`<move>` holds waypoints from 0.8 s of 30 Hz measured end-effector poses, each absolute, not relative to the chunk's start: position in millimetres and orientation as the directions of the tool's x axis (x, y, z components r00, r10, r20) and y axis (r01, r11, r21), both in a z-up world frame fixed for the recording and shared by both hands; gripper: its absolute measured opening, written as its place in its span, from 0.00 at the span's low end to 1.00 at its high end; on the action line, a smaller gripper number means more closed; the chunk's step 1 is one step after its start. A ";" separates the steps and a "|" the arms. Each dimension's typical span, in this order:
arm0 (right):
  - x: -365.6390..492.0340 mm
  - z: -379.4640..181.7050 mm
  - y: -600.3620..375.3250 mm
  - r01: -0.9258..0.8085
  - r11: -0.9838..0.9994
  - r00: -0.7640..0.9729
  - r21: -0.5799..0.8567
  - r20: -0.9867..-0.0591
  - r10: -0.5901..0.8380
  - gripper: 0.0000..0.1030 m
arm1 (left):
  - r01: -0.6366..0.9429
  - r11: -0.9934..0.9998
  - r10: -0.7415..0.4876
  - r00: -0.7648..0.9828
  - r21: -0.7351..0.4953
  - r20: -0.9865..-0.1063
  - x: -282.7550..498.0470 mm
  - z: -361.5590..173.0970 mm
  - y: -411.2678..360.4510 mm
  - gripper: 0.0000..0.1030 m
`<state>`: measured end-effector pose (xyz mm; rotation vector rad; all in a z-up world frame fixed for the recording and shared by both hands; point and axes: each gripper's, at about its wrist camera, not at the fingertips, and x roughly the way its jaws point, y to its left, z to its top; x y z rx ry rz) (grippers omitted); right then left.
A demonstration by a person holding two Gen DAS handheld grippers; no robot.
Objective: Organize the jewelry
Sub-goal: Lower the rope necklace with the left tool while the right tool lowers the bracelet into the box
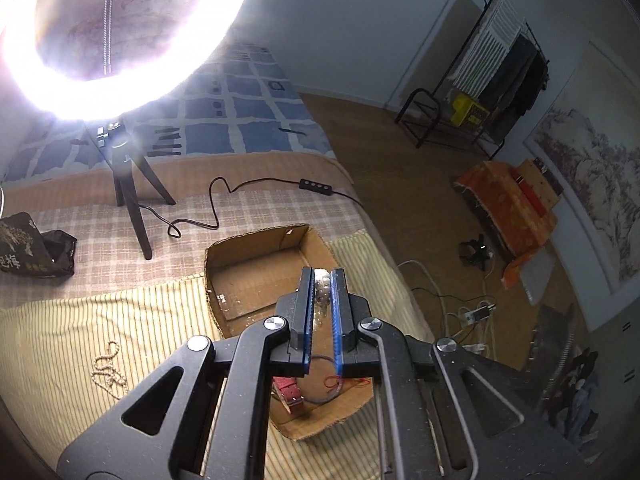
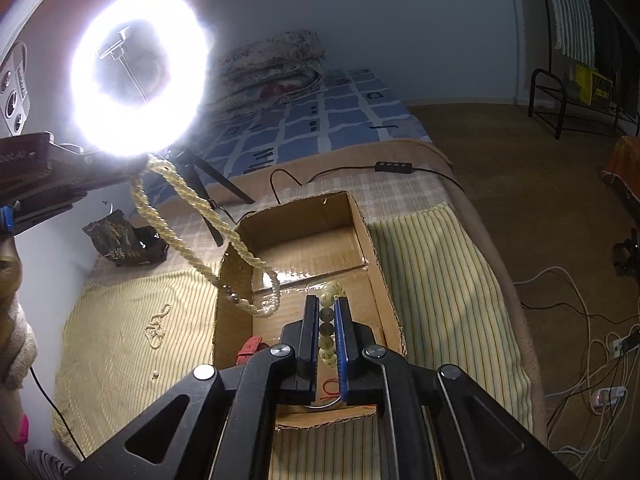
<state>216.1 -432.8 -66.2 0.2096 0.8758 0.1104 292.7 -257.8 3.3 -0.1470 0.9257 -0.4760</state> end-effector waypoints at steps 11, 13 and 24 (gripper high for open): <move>220.6 -78.6 -430.3 -0.016 0.972 0.612 0.236 -0.766 0.196 0.05 | 0.335 0.913 -0.383 0.509 -0.232 -0.771 295.2 -20.6 -269.7 0.05; 220.5 -79.3 -430.3 -0.018 0.972 0.611 0.236 -0.766 0.197 0.05 | 0.336 0.916 -0.371 0.509 -0.218 -0.776 295.4 -24.0 -270.4 0.05; 217.4 -77.4 -425.5 -0.041 0.973 0.621 0.226 -0.758 0.202 0.42 | 0.322 0.927 -0.345 0.522 -0.194 -0.780 294.3 -25.0 -266.1 0.06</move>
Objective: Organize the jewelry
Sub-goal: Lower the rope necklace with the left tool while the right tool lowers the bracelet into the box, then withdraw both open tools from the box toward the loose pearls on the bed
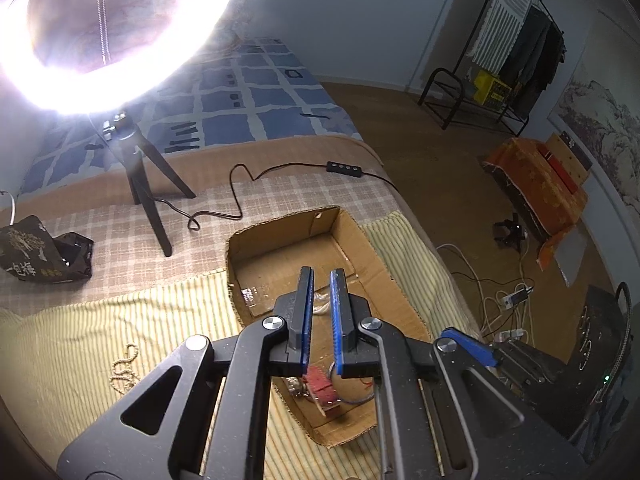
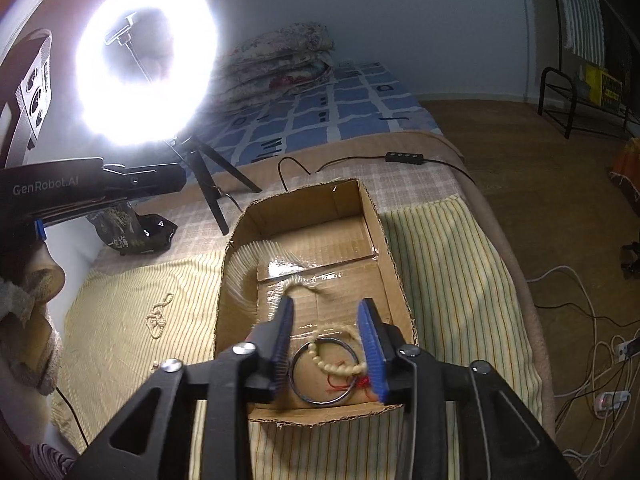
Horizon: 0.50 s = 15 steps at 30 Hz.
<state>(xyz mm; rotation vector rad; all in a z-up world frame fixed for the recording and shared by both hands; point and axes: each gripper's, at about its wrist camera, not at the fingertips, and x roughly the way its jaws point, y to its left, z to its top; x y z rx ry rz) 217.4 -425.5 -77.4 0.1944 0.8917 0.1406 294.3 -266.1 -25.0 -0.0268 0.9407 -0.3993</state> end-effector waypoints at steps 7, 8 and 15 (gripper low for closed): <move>212.1 -74.2 -417.6 -0.036 0.982 0.629 0.187 -0.759 0.168 0.76 | 0.305 0.932 -0.340 0.539 -0.198 -0.771 285.5 -19.7 -254.4 0.34; 211.1 -73.3 -416.8 -0.034 0.983 0.630 0.183 -0.759 0.163 0.80 | 0.303 0.932 -0.339 0.539 -0.198 -0.771 284.4 -19.1 -253.2 0.34; 202.3 -61.9 -414.5 -0.010 0.985 0.654 0.173 -0.744 0.137 0.95 | 0.294 0.936 -0.333 0.558 -0.194 -0.760 270.0 -8.1 -239.2 0.34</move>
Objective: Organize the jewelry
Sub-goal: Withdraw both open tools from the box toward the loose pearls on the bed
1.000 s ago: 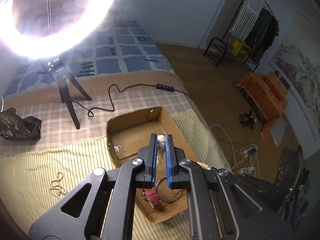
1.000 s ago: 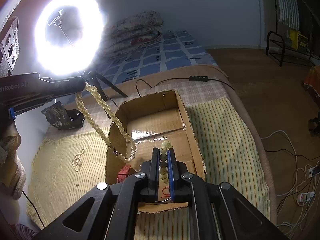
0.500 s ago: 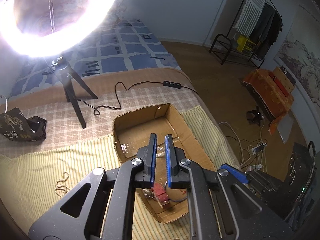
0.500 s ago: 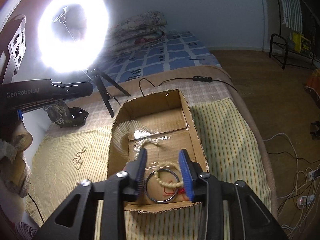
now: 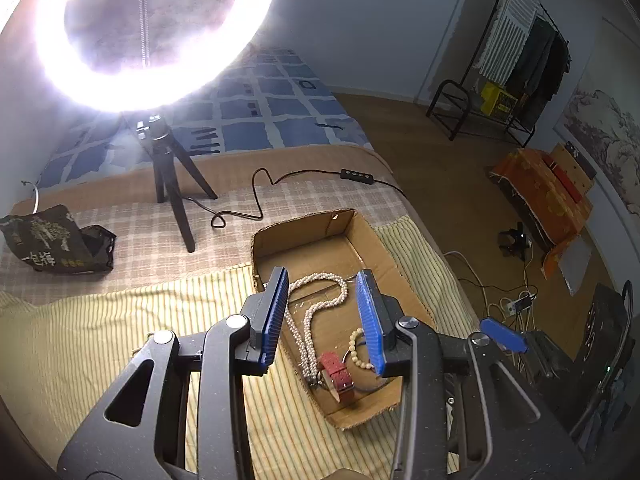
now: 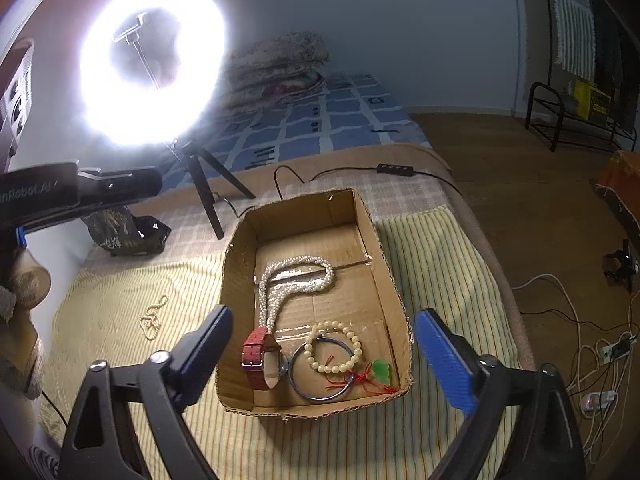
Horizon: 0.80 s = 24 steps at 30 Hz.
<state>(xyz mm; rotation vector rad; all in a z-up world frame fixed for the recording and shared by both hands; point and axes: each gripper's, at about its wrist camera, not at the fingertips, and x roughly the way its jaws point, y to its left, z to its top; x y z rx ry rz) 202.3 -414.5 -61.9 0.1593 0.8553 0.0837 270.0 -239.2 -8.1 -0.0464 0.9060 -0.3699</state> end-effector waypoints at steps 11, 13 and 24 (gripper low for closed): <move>179.0 -43.0 -398.2 0.015 0.988 0.684 0.152 -0.722 0.101 0.99 | 0.293 0.940 -0.320 0.589 -0.173 -0.742 234.1 4.3 -190.8 0.41; 173.1 -38.6 -391.5 0.005 0.990 0.697 0.143 -0.710 0.099 1.00 | 0.299 0.939 -0.324 0.590 -0.173 -0.740 227.0 4.7 -177.7 0.41; 149.4 -36.2 -337.3 -0.117 0.991 0.733 0.068 -0.667 0.133 1.00 | 0.198 0.967 -0.247 0.591 -0.159 -0.768 183.9 -23.3 -68.5 0.41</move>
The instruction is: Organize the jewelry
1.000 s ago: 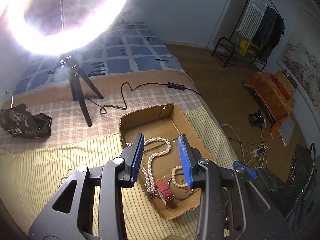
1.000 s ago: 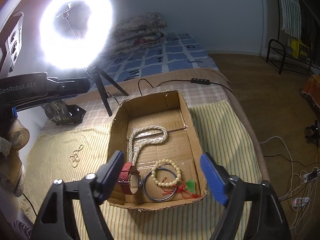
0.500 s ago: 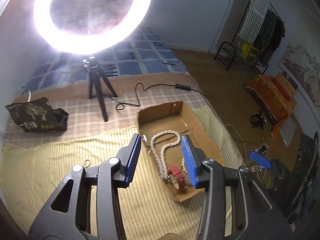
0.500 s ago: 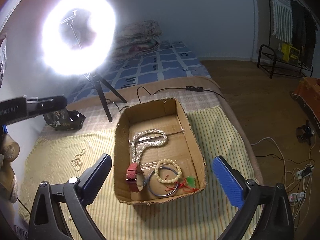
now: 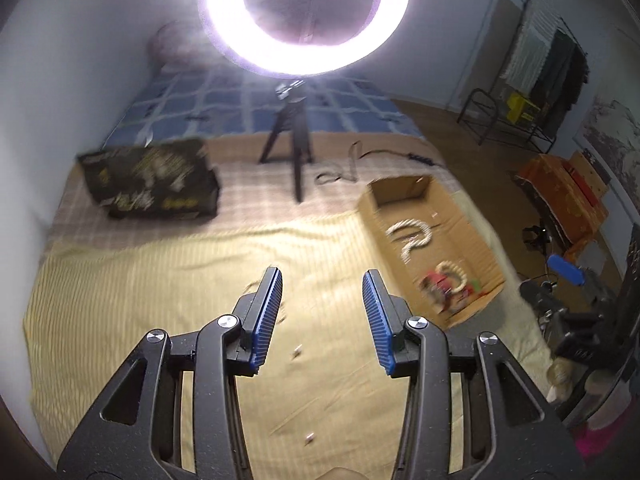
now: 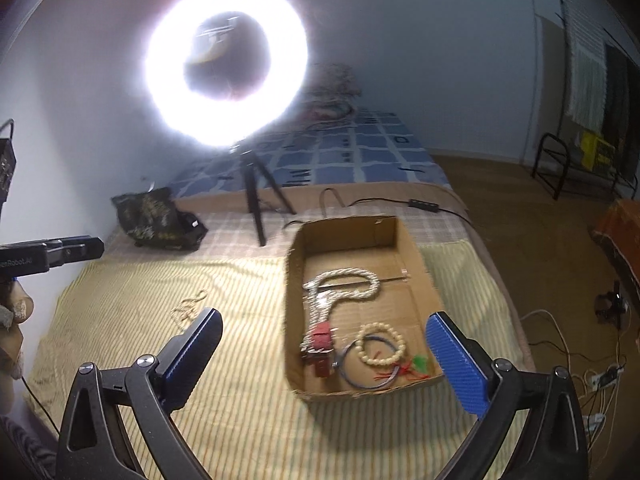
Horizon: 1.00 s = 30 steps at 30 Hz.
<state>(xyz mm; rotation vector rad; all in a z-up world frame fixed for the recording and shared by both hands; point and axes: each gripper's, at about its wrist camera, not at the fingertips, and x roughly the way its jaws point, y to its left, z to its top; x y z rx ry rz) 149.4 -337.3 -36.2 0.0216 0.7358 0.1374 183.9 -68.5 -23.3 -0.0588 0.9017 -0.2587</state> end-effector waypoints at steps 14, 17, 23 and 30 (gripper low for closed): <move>158.4 -61.8 -267.9 -0.299 0.948 0.611 0.111 -0.740 0.279 0.93 | 0.163 0.966 -0.256 0.528 -0.200 -0.810 120.7 -82.6 -3.9 0.41; 165.7 -71.0 -255.6 -0.322 0.936 0.568 0.141 -0.762 0.311 0.91 | 0.177 0.962 -0.272 0.522 -0.209 -0.808 107.4 -88.8 -4.5 0.41; 181.6 -93.5 -237.4 -0.333 0.919 0.483 0.209 -0.799 0.357 0.78 | 0.204 0.948 -0.313 0.474 -0.243 -0.823 89.9 -109.5 -10.5 0.35; 196.5 -115.3 -222.2 -0.338 0.895 0.392 0.292 -0.820 0.416 0.68 | 0.237 0.935 -0.341 0.404 -0.263 -0.849 79.9 -138.3 -22.8 0.29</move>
